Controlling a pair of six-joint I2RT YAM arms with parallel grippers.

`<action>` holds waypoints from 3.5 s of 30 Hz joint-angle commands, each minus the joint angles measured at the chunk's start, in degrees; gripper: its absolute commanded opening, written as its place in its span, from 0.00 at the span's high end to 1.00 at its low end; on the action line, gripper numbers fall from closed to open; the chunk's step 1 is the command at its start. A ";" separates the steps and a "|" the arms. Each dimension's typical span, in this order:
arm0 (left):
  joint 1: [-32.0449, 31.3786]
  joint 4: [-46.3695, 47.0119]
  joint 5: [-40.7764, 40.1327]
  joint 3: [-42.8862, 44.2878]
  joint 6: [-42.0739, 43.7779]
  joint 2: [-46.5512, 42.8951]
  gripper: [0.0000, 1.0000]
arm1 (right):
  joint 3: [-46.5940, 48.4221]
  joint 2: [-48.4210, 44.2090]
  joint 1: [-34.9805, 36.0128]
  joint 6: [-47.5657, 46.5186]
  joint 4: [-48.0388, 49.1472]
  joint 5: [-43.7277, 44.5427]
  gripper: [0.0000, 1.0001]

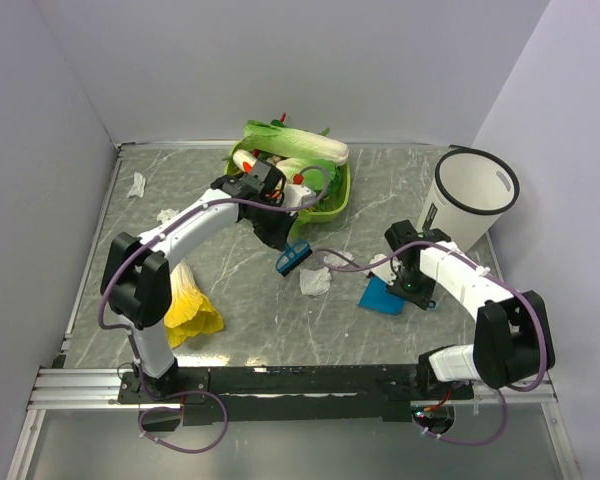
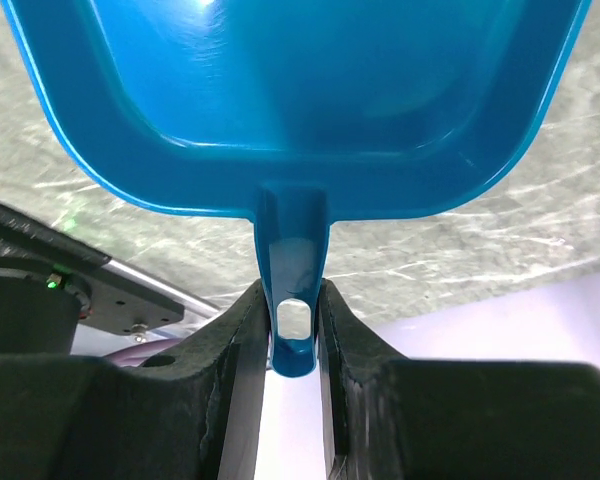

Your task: Sweep away the paper scraps from the table

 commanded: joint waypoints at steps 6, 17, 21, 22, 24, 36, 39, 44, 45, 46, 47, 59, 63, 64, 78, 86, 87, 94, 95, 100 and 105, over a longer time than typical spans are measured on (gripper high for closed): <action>-2.08 2.96 6.07 7.00 -6.19 7.27 0.99 | 0.81 6.39 3.44 5.23 5.48 3.06 1.00; -6.56 1.65 22.41 17.55 -5.23 14.84 0.99 | 1.70 8.42 6.51 6.46 7.68 0.78 1.00; -5.43 -0.02 22.94 18.87 -3.56 14.05 0.99 | 1.43 7.45 6.78 6.81 8.03 -0.10 1.00; -4.81 0.06 23.47 18.78 -3.90 13.61 0.99 | 1.34 6.84 6.95 6.90 8.21 -1.06 1.00; -3.23 0.59 23.91 18.43 -4.52 12.20 0.99 | 0.47 5.96 7.04 7.25 9.08 -1.94 1.00; 2.93 -10.36 19.87 8.96 10.10 -0.01 0.98 | -4.19 1.65 7.92 5.76 7.95 -0.45 1.00; 3.02 -14.42 19.34 4.64 18.11 -2.56 0.99 | -4.89 0.86 8.71 5.41 7.33 -0.10 1.00; 2.93 -13.57 20.66 -1.15 21.06 -1.78 0.99 | -6.04 0.85 10.99 3.74 7.33 0.69 1.00; 2.76 -12.17 20.75 -1.78 20.10 -0.82 0.99 | -5.86 0.94 11.69 3.47 7.33 0.69 1.00; 2.49 -9.54 21.27 -2.22 19.30 -0.37 0.99 | -5.60 1.20 12.05 3.47 7.24 0.51 1.00; 1.97 -8.21 21.89 -2.49 17.38 0.15 0.99 | -5.25 1.82 12.49 3.47 6.98 0.43 1.00; -6.12 -0.63 26.37 13.23 6.83 15.70 0.99 | -0.59 6.48 15.57 5.57 8.03 -3.87 1.00; -6.21 -0.73 26.47 15.27 6.46 15.45 0.99 | -0.15 6.57 15.30 9.35 9.60 -7.31 1.00; -5.78 -1.16 26.03 15.18 6.38 15.10 0.99 | -0.41 6.05 15.30 9.97 10.31 -7.31 1.00; 1.70 -16.27 19.09 12.81 23.50 3.07 0.96 | -5.25 2.00 14.69 12.26 17.70 -7.75 1.00; 6.44 -11.92 6.29 10.61 15.89 -3.43 0.99 | -4.02 2.79 14.69 12.35 16.39 -7.75 1.00; 6.62 -9.80 -5.85 10.17 11.60 -4.23 0.99 | -3.93 3.40 14.69 12.35 16.04 -7.75 1.00; 15.48 -2.85 -26.52 8.41 11.04 -11.26 0.99 | -4.02 4.37 14.69 13.05 14.54 -7.75 1.00; 18.72 -1.79 -27.84 8.06 10.86 -11.35 0.99 | -4.10 4.46 14.60 12.96 14.36 -7.75 1.00; 23.84 2.35 -41.09 8.15 13.40 -6.09 0.99 | -2.00 6.04 14.69 12.87 13.40 -8.19 1.00; 29.03 5.51 -44.99 14.29 14.63 2.07 0.99 | 1.07 8.59 14.69 12.88 11.99 -9.33 1.00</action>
